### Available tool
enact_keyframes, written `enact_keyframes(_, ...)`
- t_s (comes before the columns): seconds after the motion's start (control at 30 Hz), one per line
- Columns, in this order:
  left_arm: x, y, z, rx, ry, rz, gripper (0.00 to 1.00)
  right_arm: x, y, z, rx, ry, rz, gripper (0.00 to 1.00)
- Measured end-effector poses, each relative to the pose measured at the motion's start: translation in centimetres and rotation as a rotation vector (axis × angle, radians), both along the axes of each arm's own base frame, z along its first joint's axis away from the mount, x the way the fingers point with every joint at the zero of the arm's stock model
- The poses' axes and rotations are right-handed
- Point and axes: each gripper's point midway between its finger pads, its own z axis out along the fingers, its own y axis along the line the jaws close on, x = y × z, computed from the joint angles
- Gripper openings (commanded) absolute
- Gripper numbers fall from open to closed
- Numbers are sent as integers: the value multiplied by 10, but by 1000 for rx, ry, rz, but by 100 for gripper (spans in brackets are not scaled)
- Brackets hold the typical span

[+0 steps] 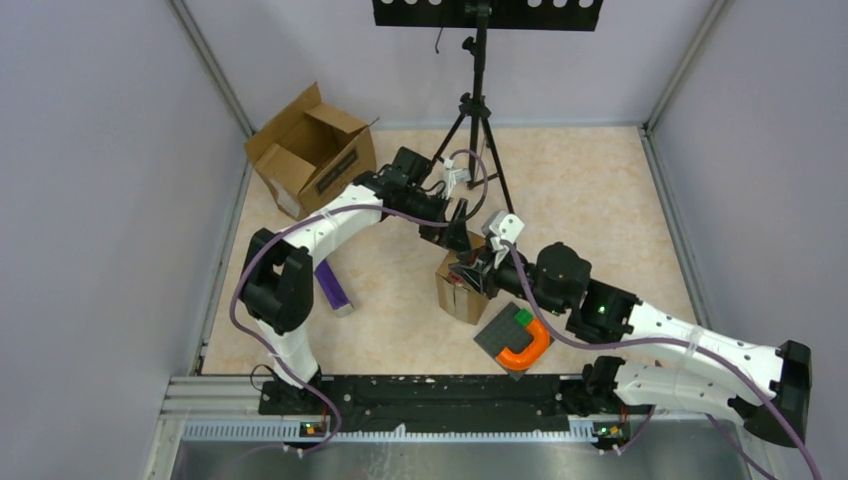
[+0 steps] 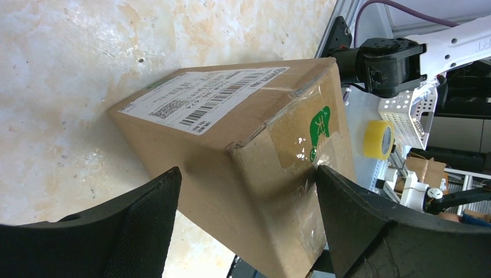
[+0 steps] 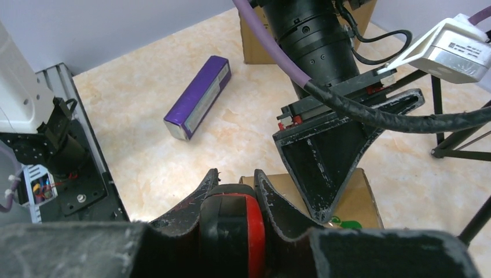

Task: Unpack the express box
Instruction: Cut the express box at the center of the board.

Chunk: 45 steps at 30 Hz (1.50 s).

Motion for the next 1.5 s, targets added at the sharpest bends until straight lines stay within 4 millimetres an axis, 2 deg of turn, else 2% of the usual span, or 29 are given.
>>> enact_keyframes(0.37,7,5,2,78,-15,55,90,8,19,0,95,75,19,0)
enact_keyframes(0.63,19,22,13,155,-125,145,92,-7,36,2,152,154,134,0)
enact_keyframes(0.77,4,34,16,156,-140,153,93,-9,38,0,153,163,142,0)
enact_keyframes(0.93,-25,47,4,146,-111,125,89,-10,38,-2,141,164,149,0)
enact_keyframes(1.13,-30,43,1,69,-139,103,86,-14,40,1,101,153,163,0)
enact_keyframes(1.23,-34,42,1,40,-158,92,85,-15,42,12,89,138,170,0)
enact_keyframes(1.4,-38,41,1,13,-176,78,85,-13,41,44,114,89,166,0)
enact_keyframes(1.5,-38,40,1,6,-180,74,85,-13,38,54,114,75,160,0)
